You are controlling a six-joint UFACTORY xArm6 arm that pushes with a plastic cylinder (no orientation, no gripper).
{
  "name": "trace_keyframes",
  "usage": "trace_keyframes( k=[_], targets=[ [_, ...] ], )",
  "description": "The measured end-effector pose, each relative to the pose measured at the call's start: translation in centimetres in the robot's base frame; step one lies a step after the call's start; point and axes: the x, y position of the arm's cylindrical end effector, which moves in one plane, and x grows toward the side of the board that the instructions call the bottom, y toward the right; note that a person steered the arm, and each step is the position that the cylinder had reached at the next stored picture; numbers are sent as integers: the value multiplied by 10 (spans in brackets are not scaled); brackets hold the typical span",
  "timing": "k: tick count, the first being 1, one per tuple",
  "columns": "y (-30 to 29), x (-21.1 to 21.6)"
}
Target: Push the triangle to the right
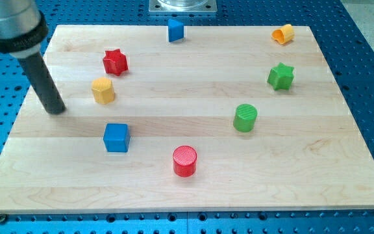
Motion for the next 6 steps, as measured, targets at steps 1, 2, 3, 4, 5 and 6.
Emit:
trace_keyframes(
  k=[1,2,3,4,5,6],
  targets=[
    [15,-85],
    [-1,-119],
    [69,-189],
    [115,-226],
    [155,-225],
    [192,-224]
  ],
)
